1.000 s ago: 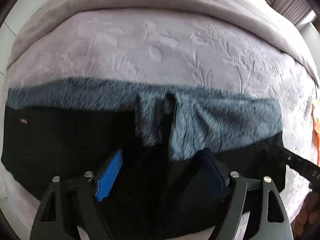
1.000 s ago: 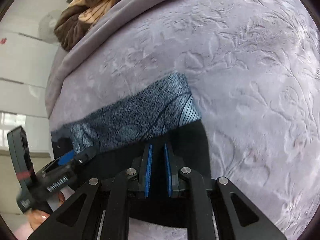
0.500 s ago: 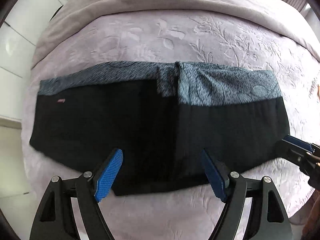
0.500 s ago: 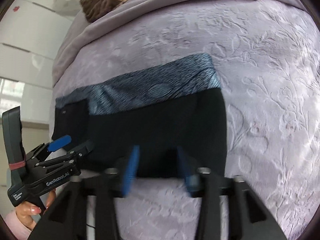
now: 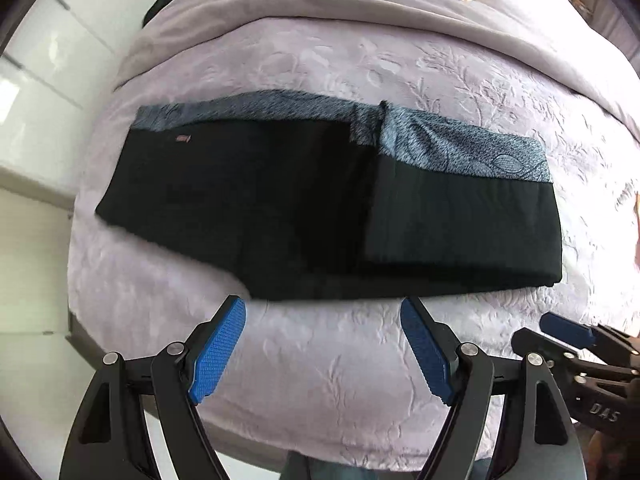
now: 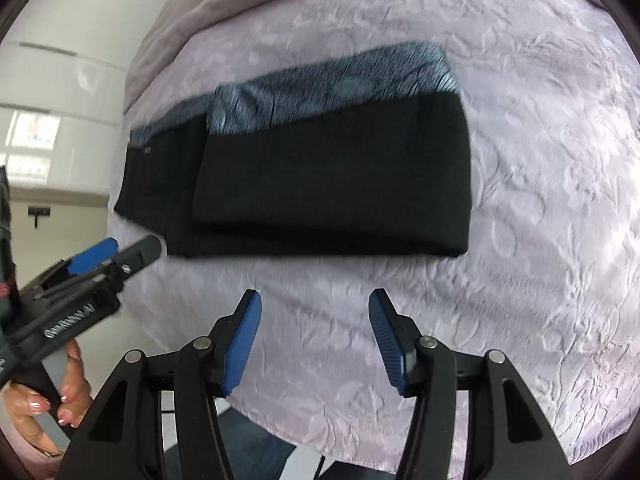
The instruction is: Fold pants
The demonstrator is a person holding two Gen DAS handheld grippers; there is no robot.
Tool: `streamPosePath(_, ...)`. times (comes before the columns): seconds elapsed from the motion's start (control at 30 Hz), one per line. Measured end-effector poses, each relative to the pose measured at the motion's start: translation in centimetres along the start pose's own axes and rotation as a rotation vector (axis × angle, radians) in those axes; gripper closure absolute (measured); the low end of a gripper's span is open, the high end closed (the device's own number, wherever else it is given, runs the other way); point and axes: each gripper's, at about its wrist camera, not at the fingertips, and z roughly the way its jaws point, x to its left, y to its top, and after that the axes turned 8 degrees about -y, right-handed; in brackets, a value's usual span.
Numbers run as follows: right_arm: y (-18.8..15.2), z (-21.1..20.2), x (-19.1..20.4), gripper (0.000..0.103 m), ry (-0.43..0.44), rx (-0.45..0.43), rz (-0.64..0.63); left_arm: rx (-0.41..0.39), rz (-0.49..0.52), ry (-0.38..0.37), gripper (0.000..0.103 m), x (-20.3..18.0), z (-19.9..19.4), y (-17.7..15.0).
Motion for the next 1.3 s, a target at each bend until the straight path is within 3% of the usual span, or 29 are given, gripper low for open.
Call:
streamPosePath(0.17,-0.3,0.7,0.9,0.043,-0.021,0.021,-0.032,0.021,-0.041,-0.026,0.022,2.1,-0.2,-1.5)
streamPosePath(0.33,-0.2,0.1,3.6,0.042,-0.060,-0.038,-0.050,0.027,-0.017,-0.033,0.022,5.2,0.4,-1.1)
streamPosePath(0.4,-0.1,0.3,5.1,0.033,-0.107,-0.053,-0.059,0.020,0.005,-0.048,0.022,7.0,0.4,-0.4)
streamPosePath(0.53,-0.2,1.1,9.4,0.032,-0.218,-0.105,-0.062,0.009,0.064,-0.058,0.022,11.0,0.9,0.9)
streamPosePath(0.73,-0.2,2.5,15.2,0.026,-0.288,-0.141,-0.041,0.013,0.089,-0.087,0.022,17.5,2.6,2.3)
streamPosePath(0.87,0.0,3.5,18.5,0.026,-0.316,-0.117,-0.023,0.019,0.051,-0.107,0.022,21.0,3.5,2.6)
streamPosePath(1.03,0.5,3.8,22.1,0.026,-0.362,-0.105,-0.114,0.020,-0.030,-0.126,0.022,24.3,4.9,3.1)
streamPosePath(1.3,1.6,4.7,24.0,0.026,-0.382,-0.066,-0.183,-0.016,-0.194,-0.187,0.022,28.7,6.2,3.6)
